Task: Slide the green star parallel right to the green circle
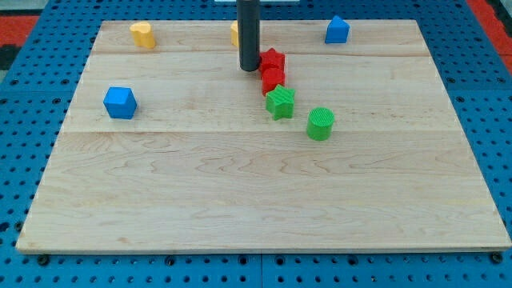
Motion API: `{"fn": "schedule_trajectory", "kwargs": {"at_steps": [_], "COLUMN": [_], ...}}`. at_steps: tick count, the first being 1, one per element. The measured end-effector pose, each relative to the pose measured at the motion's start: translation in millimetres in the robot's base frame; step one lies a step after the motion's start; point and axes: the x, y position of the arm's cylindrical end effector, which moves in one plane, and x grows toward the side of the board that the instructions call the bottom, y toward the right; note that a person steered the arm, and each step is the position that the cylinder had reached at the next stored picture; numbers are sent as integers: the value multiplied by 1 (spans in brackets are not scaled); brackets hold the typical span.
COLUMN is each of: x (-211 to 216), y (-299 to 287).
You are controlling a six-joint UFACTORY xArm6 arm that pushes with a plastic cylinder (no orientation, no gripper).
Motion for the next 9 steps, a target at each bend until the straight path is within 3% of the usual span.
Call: {"fn": "schedule_trajectory", "kwargs": {"at_steps": [1, 2, 3, 4, 9], "x": [17, 71, 64, 42, 24], "y": [-33, -94, -128, -90, -90]}}
